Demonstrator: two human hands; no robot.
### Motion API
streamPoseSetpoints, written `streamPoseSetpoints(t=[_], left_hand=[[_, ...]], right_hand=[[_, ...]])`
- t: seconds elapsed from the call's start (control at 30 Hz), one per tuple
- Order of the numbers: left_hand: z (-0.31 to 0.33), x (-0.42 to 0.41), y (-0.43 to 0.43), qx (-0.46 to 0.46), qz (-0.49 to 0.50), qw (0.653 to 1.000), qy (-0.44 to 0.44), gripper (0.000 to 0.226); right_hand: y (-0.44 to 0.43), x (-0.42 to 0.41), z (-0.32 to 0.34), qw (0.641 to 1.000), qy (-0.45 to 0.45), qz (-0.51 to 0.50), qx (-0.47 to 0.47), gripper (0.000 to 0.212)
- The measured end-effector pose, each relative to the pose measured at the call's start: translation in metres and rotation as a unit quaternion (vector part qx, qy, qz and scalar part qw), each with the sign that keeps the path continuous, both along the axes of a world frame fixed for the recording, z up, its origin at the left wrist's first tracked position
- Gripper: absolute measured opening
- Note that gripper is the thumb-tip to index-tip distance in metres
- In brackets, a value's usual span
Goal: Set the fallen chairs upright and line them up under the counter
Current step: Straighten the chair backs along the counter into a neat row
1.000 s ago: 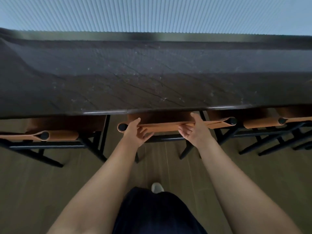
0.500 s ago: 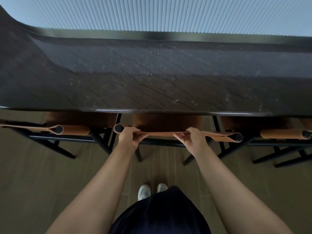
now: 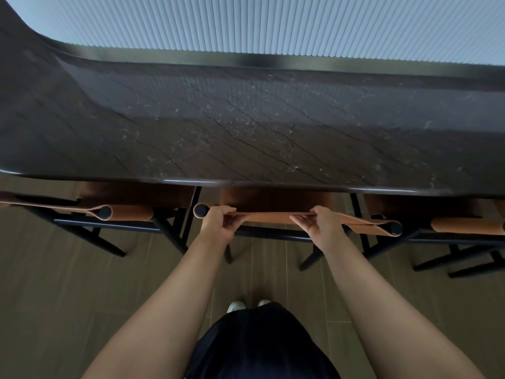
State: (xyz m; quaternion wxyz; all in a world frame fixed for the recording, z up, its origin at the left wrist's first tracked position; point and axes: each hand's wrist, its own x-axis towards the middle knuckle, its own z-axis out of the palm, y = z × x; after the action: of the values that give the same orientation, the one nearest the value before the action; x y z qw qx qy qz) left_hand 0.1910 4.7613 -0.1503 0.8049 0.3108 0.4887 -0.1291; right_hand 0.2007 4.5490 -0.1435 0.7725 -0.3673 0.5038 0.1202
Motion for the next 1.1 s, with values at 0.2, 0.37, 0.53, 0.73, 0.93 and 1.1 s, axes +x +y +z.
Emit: streamPoseSetpoints(t=[0.2,0.37,0.53,0.73,0.93,1.1], left_hand=[[0.004,-0.002,-0.006,0.008,0.017,1.000,-0.014,0.016],[-0.001,-0.004,-0.028,0.005,0.030,1.000,-0.008,0.017],[-0.008,-0.010,-0.040,0.007,0.040,0.999,-0.012,0.017],[-0.008,0.004,-0.033,0.000,0.040,0.999,-0.009,0.013],[-0.009,0.006,-0.025,-0.004,0.036,0.999,-0.009,0.012],[-0.011,0.004,-0.021,-0.010,0.025,0.999,-0.032,0.007]], right_hand=[[-0.005,-0.002,0.001,1.000,-0.011,0.025,-0.006,0.023],[-0.027,0.005,0.003,0.998,-0.008,0.060,-0.036,0.017],[-0.040,0.002,-0.003,0.995,-0.009,0.082,-0.057,0.019],[-0.029,0.014,0.000,0.988,-0.049,0.130,-0.067,0.012],[-0.029,0.013,-0.001,0.994,-0.025,0.096,-0.040,0.030],[-0.037,0.006,0.001,0.989,-0.023,0.142,-0.042,0.019]])
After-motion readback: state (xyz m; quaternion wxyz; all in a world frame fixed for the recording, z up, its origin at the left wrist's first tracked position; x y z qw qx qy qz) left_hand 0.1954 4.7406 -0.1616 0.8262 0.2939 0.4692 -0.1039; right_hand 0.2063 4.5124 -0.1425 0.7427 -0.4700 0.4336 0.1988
